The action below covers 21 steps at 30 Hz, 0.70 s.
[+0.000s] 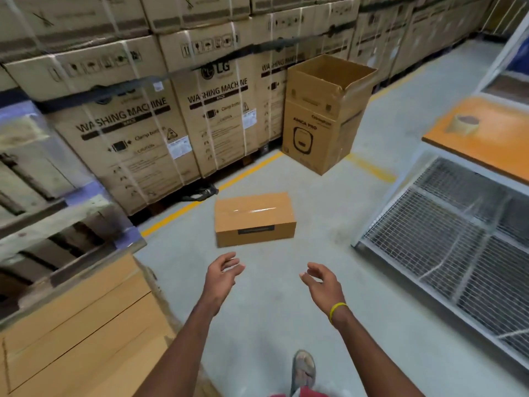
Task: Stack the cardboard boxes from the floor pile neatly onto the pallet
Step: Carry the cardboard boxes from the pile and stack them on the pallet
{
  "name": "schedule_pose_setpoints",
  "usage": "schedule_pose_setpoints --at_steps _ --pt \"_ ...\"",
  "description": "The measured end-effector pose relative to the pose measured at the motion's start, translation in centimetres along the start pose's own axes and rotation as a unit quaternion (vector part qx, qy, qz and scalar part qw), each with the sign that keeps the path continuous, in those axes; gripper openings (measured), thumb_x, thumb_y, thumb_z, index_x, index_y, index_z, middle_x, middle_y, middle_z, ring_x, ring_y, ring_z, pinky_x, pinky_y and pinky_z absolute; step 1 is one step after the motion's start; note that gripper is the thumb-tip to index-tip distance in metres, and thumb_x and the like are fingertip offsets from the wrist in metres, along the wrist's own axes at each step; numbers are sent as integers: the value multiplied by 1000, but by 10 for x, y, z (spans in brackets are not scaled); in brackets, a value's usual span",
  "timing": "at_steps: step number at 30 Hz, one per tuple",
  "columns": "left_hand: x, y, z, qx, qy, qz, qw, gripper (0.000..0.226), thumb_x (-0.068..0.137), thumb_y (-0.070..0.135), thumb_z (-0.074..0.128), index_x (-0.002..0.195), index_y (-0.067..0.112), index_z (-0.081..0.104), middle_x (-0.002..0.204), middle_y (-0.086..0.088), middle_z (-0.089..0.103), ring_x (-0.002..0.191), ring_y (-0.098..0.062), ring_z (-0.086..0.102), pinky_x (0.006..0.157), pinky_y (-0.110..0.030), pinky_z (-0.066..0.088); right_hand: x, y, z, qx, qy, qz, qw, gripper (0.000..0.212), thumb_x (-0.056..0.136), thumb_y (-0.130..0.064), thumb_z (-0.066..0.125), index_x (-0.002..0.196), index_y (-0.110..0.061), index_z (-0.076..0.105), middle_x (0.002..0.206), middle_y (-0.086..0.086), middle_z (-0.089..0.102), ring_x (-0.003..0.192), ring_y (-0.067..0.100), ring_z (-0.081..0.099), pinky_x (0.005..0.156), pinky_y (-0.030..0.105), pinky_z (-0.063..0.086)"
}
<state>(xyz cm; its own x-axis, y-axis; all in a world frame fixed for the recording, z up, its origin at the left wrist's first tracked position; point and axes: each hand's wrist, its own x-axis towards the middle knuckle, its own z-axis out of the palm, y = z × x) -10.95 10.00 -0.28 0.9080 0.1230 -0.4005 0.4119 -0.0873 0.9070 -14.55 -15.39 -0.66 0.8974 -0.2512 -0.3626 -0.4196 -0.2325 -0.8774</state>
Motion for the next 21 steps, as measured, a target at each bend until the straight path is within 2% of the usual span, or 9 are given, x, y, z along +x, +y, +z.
schedule_pose_setpoints --at_steps 4,10,13,19,21 --pt "47 28 25 -14 28 -22 999 32 96 16 73 127 23 66 123 2 71 114 -18 67 99 -44 55 83 -24 -16 -21 -42 15 999 36 92 -22 72 127 -17 64 120 0 66 106 13 61 90 24 43" --pt "132 43 26 -26 98 -59 993 31 98 15 71 127 19 63 114 -6 74 105 -27 72 93 -45 55 200 -57 -10 -42 -82 43 995 35 91 -21 73 125 -16 65 117 0 65 107 12 61 92 25 45" --pt "193 49 20 -30 107 -68 991 31 98 16 71 128 18 63 113 -6 73 103 -26 72 91 -43 54 266 -70 3 -61 -80 51 994 36 90 -22 74 124 -16 66 116 0 67 107 12 61 101 31 48" --pt "327 77 13 -56 112 -91 988 31 97 14 71 127 16 63 111 -7 73 108 -29 70 89 -41 53 395 -120 49 -73 -66 61 993 27 91 -23 73 117 -18 68 111 0 70 108 17 65 99 33 49" --pt "376 91 7 -57 108 -106 987 32 98 15 71 129 15 63 117 -9 72 112 -28 68 86 -38 52 434 -142 66 -67 -51 75 994 28 94 -27 69 120 -18 67 112 -2 69 108 17 63 96 29 45"
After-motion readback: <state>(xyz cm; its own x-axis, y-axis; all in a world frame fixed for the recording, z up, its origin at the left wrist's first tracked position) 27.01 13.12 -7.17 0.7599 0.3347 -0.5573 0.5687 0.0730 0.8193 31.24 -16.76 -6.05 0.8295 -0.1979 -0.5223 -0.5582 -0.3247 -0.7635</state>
